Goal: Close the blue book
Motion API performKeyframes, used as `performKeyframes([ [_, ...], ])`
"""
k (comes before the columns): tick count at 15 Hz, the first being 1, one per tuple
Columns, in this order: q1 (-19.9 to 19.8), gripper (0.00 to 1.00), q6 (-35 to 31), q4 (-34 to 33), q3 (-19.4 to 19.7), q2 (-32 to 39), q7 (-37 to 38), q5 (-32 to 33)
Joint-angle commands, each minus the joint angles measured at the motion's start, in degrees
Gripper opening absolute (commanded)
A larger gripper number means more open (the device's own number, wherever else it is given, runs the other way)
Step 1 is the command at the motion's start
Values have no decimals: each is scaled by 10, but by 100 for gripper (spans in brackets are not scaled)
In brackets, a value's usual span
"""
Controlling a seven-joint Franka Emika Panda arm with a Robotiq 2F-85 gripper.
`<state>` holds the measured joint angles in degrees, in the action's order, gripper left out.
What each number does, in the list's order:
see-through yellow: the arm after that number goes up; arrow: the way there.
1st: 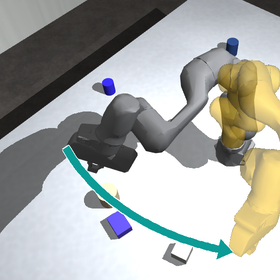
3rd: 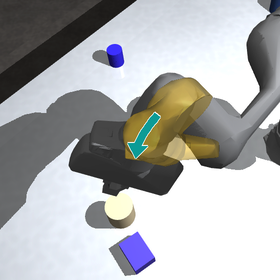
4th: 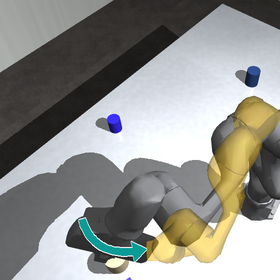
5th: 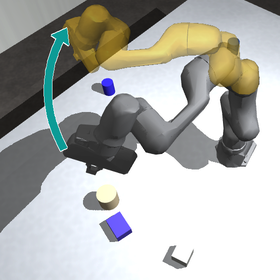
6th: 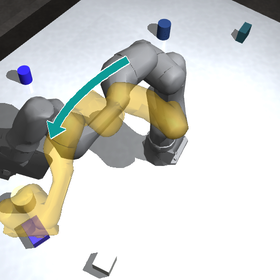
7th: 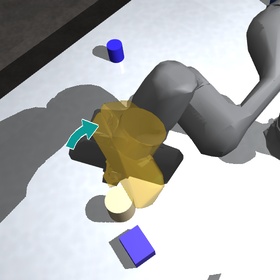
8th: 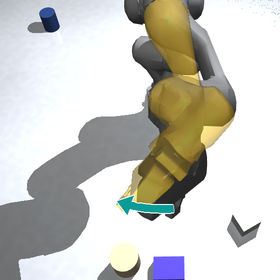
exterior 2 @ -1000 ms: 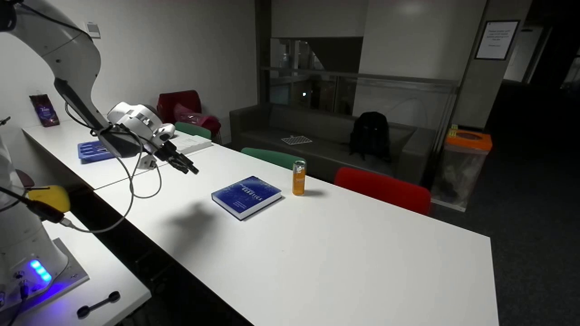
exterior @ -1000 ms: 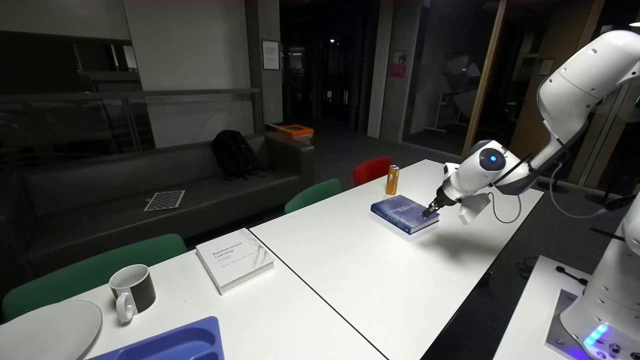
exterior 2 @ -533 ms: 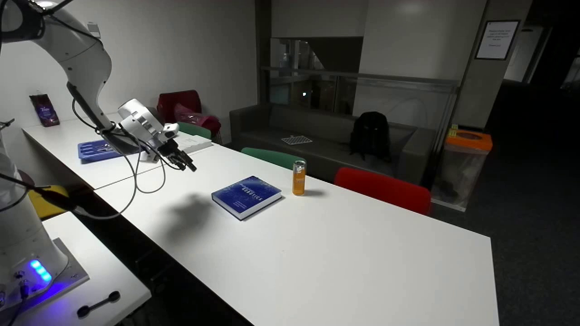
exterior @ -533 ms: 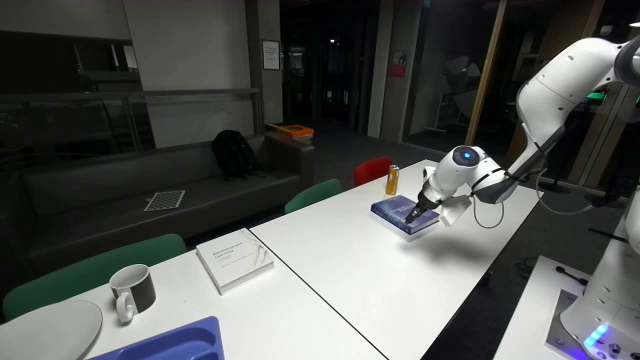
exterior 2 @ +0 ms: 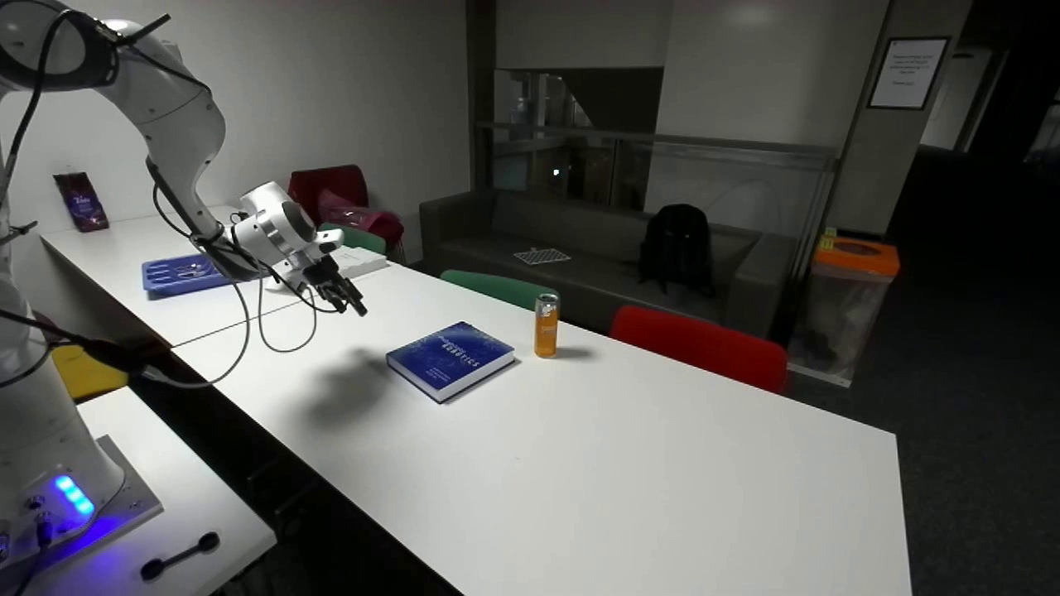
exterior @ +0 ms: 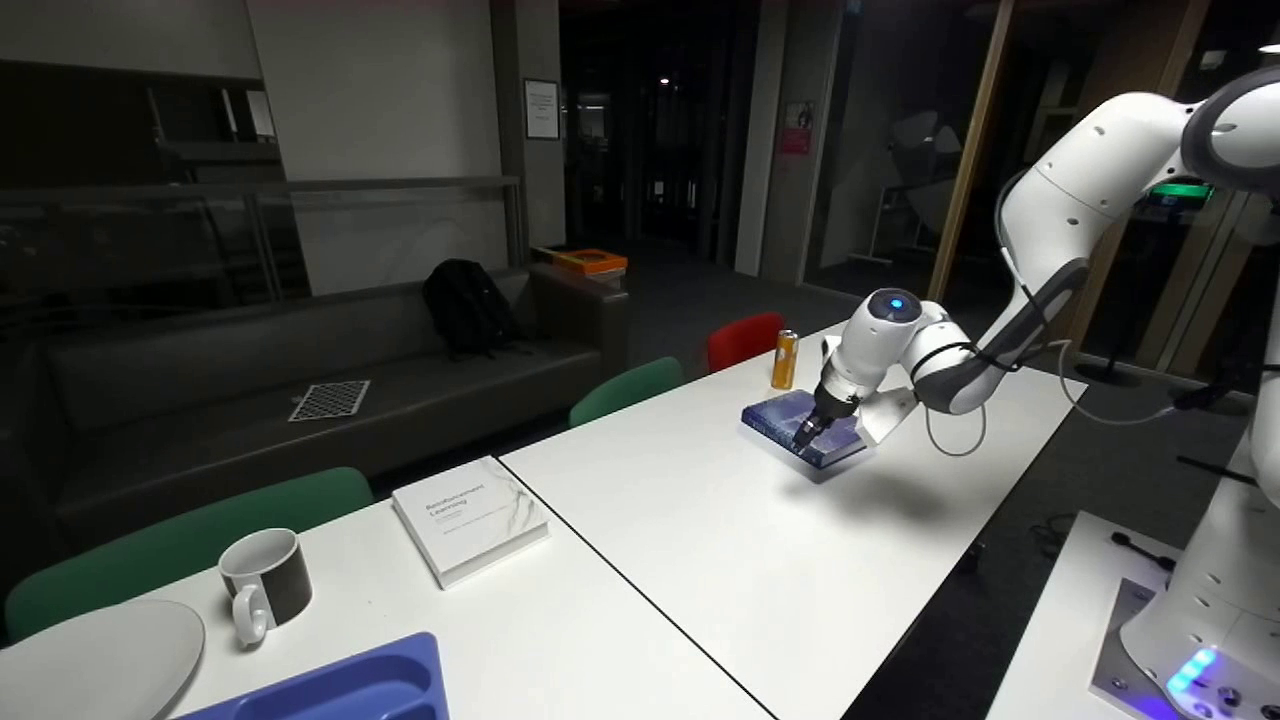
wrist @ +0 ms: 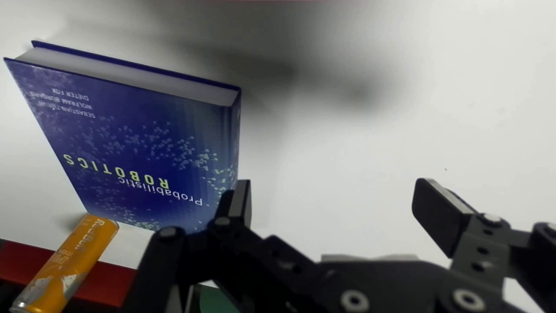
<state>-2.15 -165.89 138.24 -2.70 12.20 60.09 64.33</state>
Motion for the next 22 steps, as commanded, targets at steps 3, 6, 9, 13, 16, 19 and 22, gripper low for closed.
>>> performKeyframes([
  [3, -11, 100, 11, -51, -15, 49, -100, -89],
  [6, -12, 100, 21, -74, -15, 67, -121, -120],
  [9, -15, 100, 30, -91, -14, 85, -131, -149],
  [13, -20, 100, 38, -107, -15, 110, -143, -175],
  [16, -23, 100, 40, -114, -18, 122, -153, -188],
  [19, -9, 100, 27, -104, -4, 122, -128, -170],
  [22, -9, 100, 27, -104, -4, 125, -128, -170],
])
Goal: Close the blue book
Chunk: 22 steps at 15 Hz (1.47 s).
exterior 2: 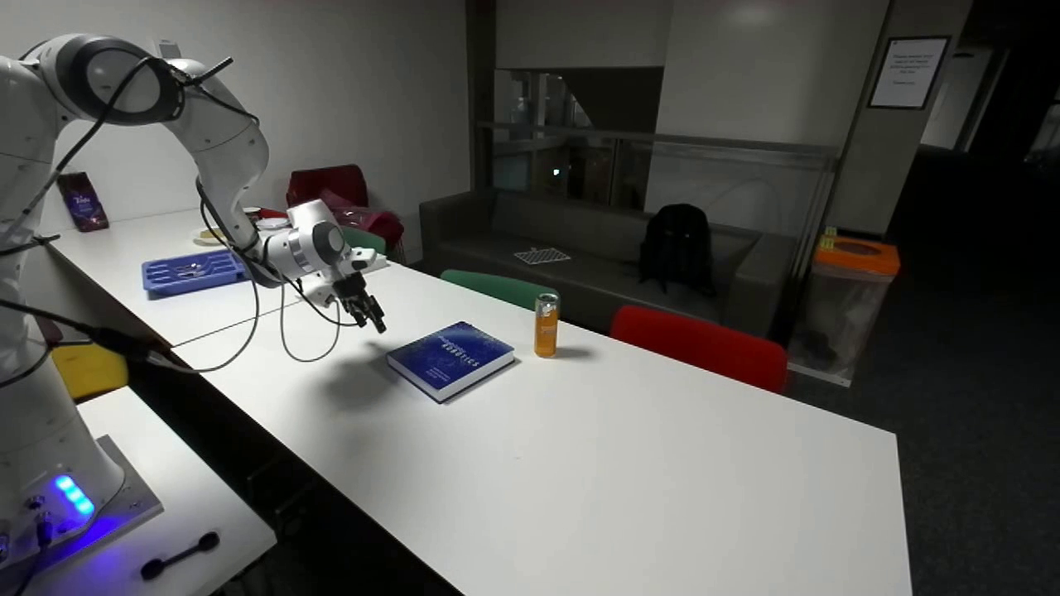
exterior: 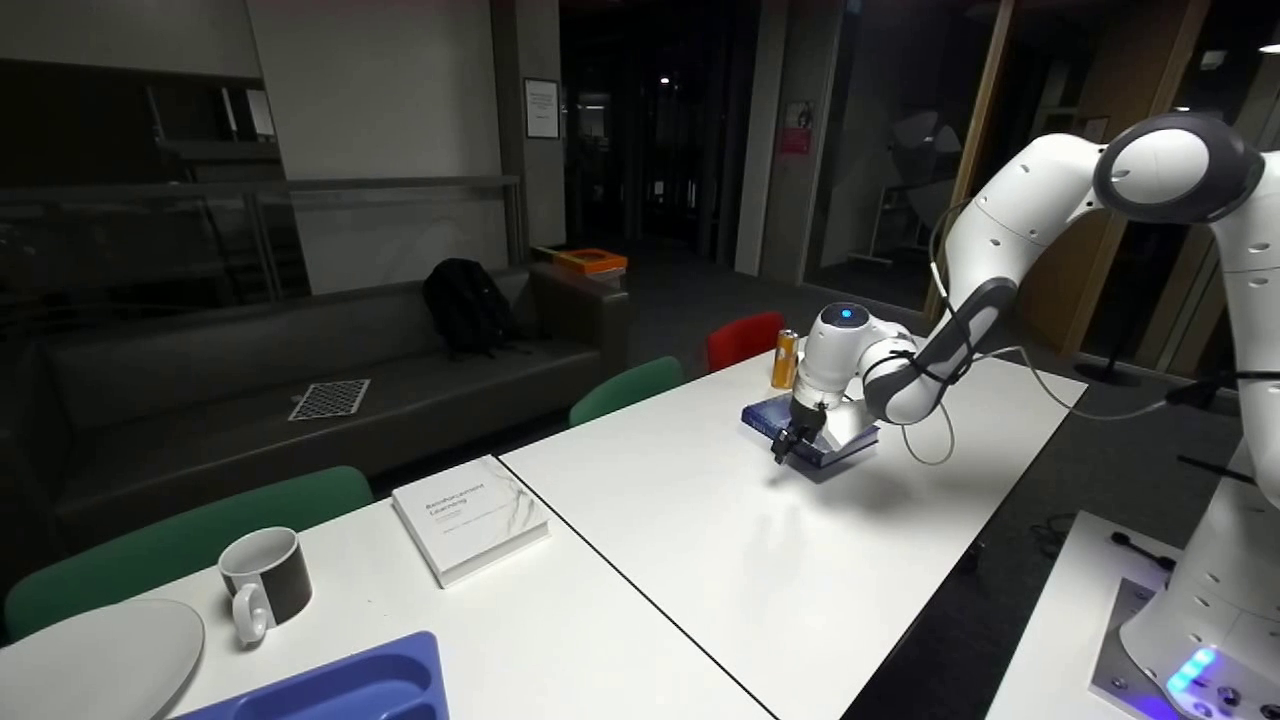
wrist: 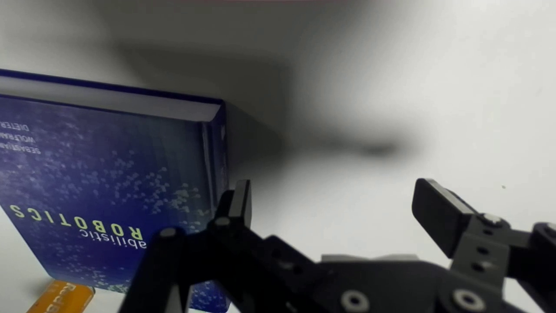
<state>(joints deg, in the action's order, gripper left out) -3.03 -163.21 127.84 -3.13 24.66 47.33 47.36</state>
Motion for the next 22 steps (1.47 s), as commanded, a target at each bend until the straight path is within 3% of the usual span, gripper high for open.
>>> performKeyframes([
  [1, 7, 100, 1, 2, 5, -3, 9, 9],
  [22, -32, 100, 2, -56, -19, 73, -24, -65],
])
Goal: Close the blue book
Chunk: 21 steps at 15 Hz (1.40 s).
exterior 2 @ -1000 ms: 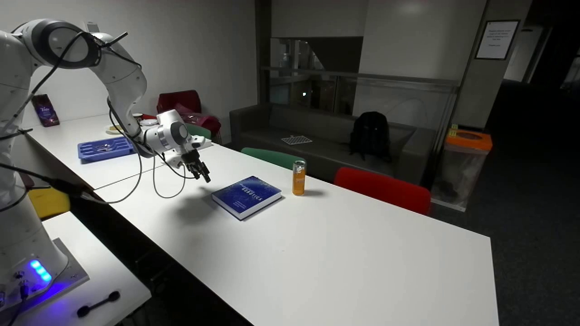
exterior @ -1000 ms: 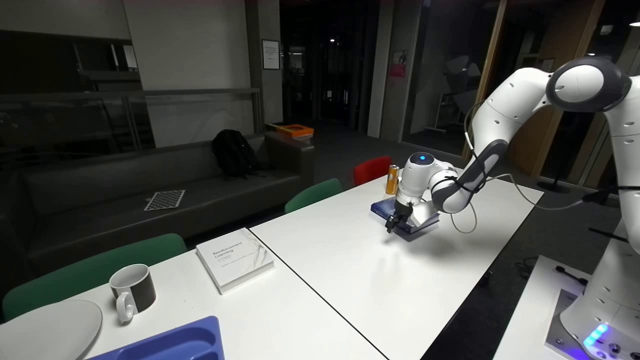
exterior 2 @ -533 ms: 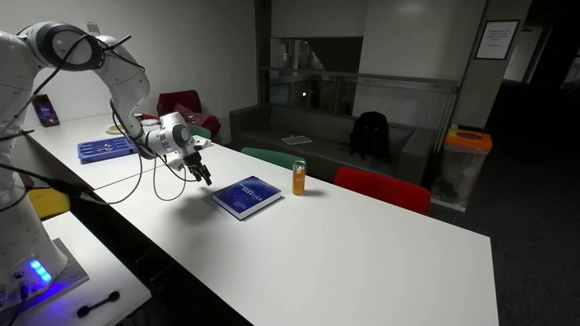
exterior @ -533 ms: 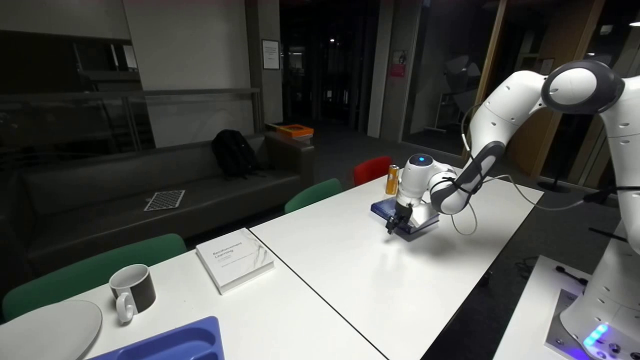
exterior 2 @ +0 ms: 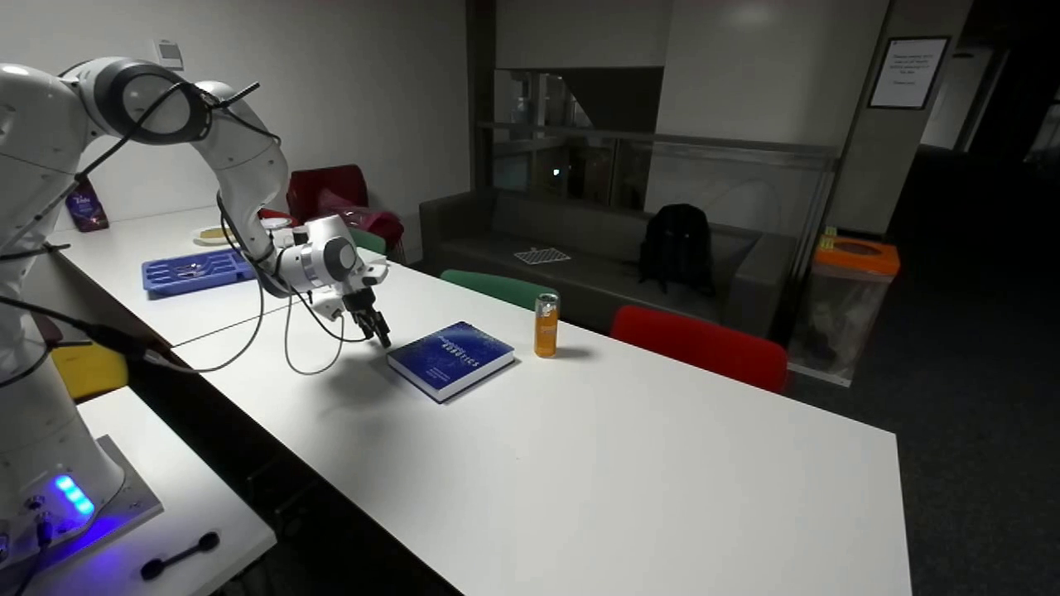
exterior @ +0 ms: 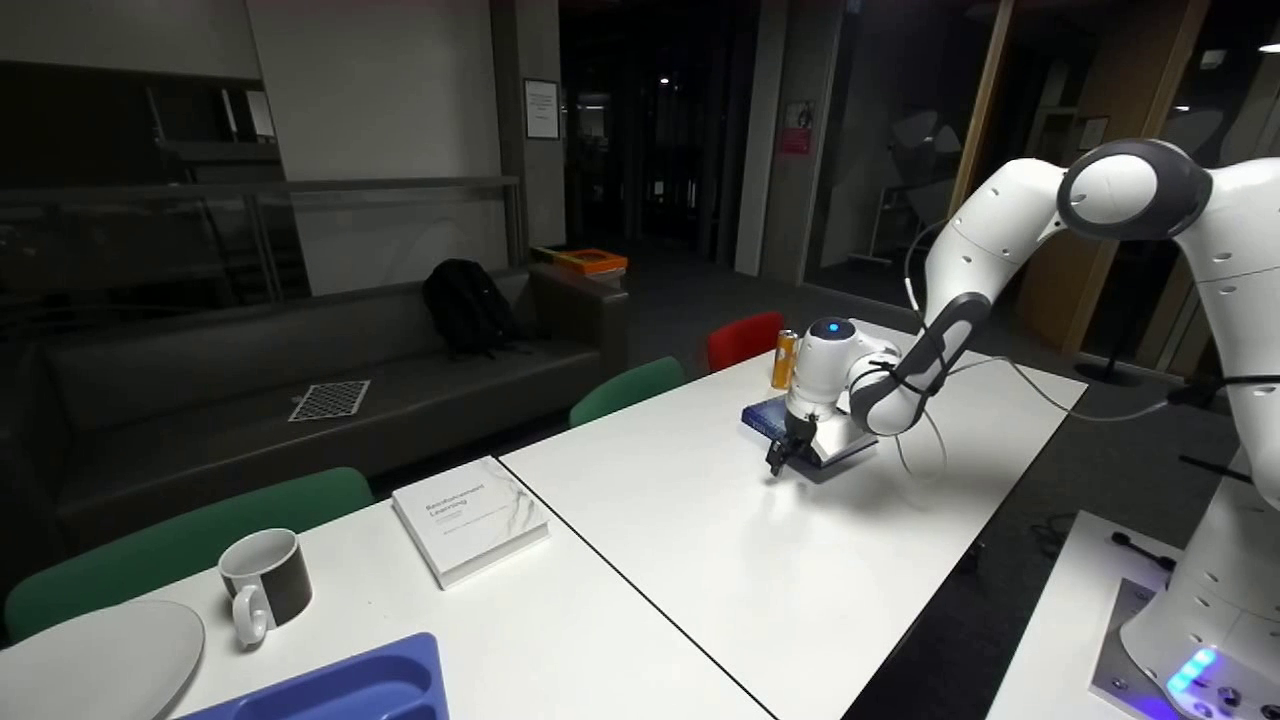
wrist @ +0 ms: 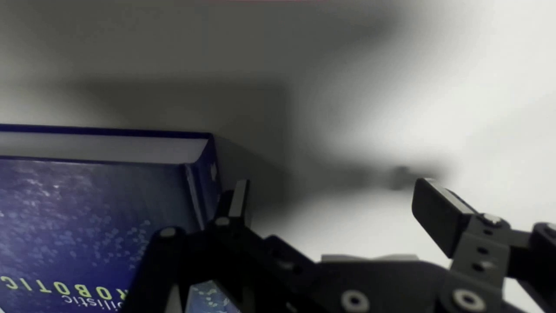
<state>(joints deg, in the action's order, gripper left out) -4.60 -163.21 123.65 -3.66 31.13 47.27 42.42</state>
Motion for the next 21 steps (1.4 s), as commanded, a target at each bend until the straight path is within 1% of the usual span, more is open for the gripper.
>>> performKeyframes([
  [1, -20, 100, 1, -14, -15, 8, -26, -18],
  [4, -22, 100, -1, -16, -14, 10, -25, -19],
  [21, -64, 100, -15, -6, -19, 14, -26, -19],
])
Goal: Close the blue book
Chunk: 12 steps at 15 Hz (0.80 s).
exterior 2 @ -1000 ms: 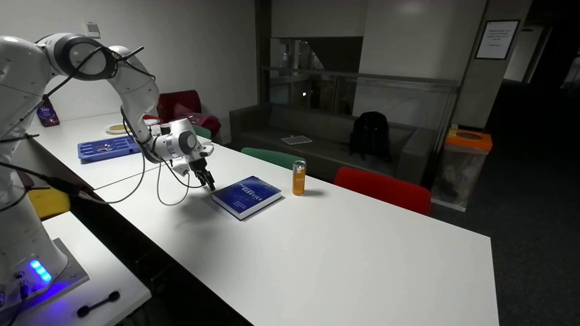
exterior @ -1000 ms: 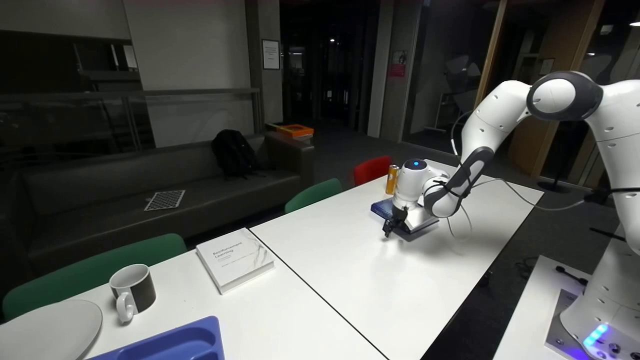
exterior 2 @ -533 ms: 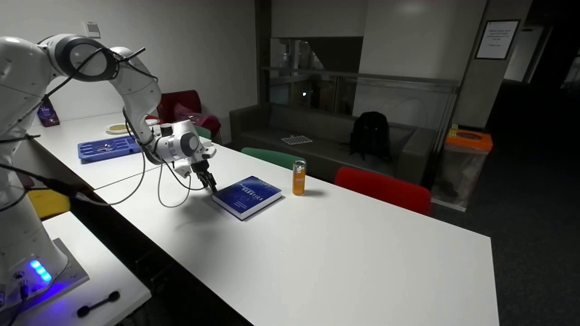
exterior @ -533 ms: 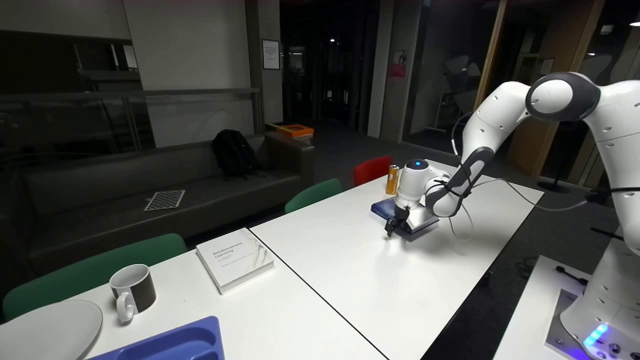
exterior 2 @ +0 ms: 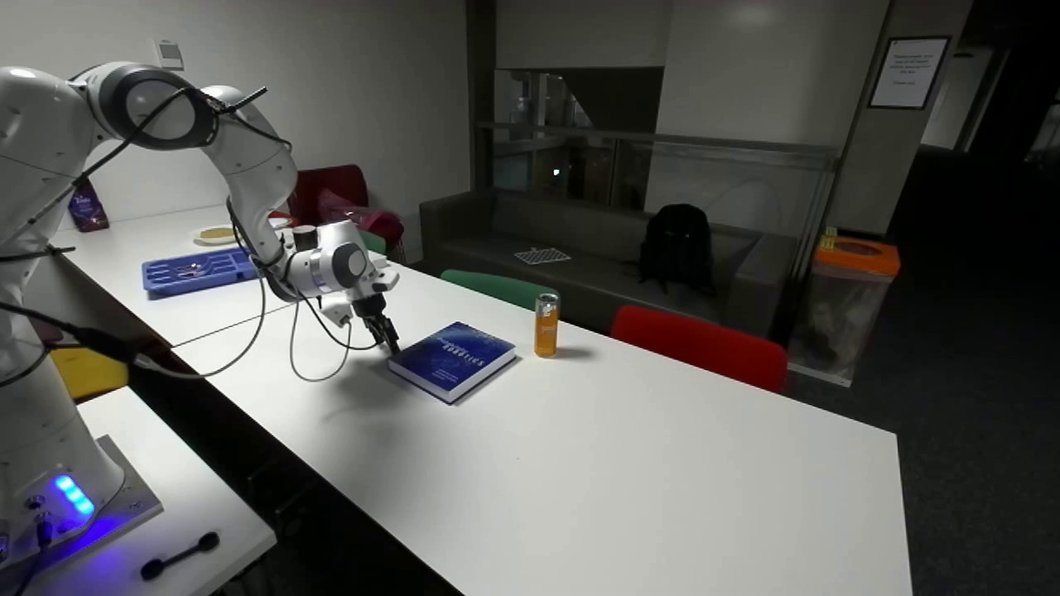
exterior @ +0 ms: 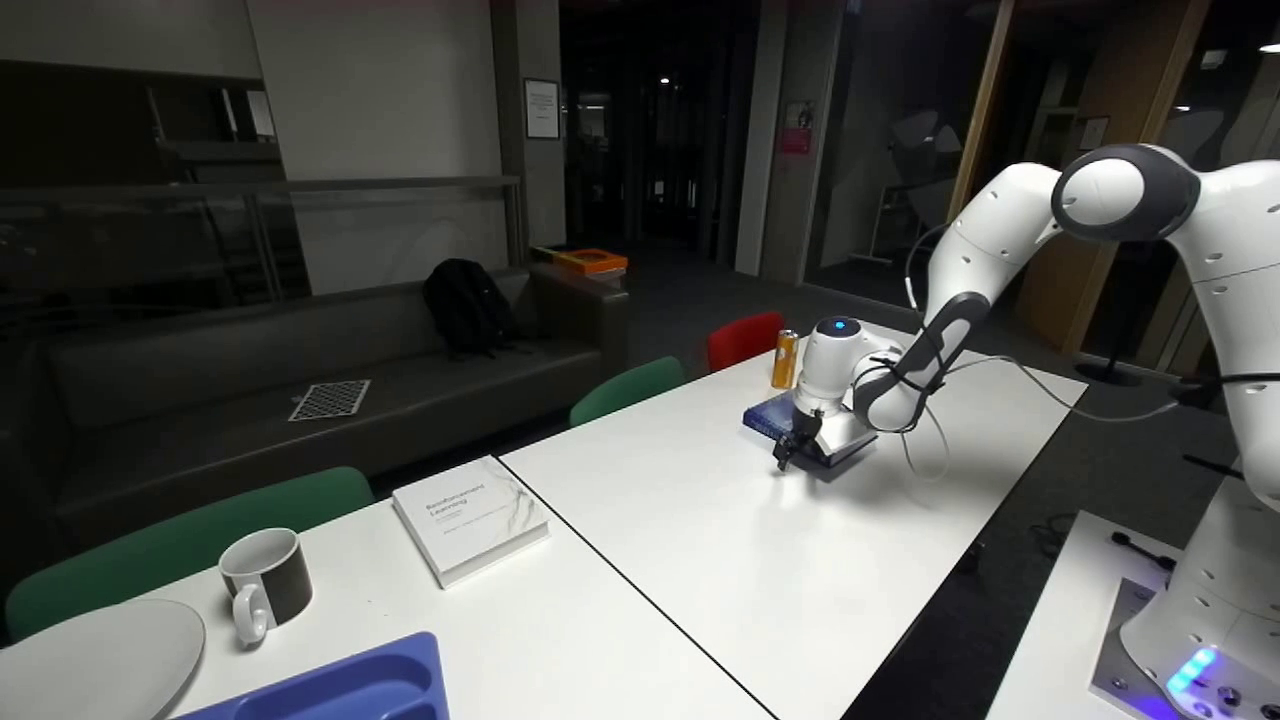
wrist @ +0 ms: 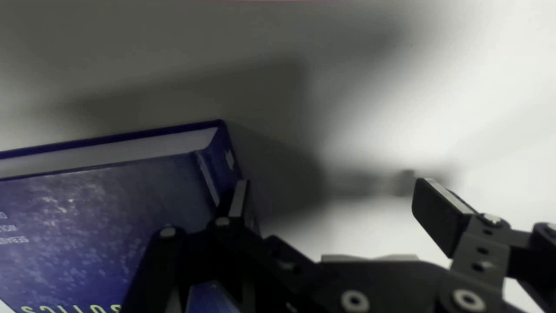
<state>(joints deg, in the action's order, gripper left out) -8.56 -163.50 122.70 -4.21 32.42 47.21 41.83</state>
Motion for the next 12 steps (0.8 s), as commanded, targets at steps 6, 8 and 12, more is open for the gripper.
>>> performKeyframes([
  [6, 61, 100, -40, 14, 65, -3, -165, -201],
  [8, 78, 100, -37, 13, 76, -3, -208, -254],
  [12, 118, 100, -29, 18, 107, -17, -253, -306],
])
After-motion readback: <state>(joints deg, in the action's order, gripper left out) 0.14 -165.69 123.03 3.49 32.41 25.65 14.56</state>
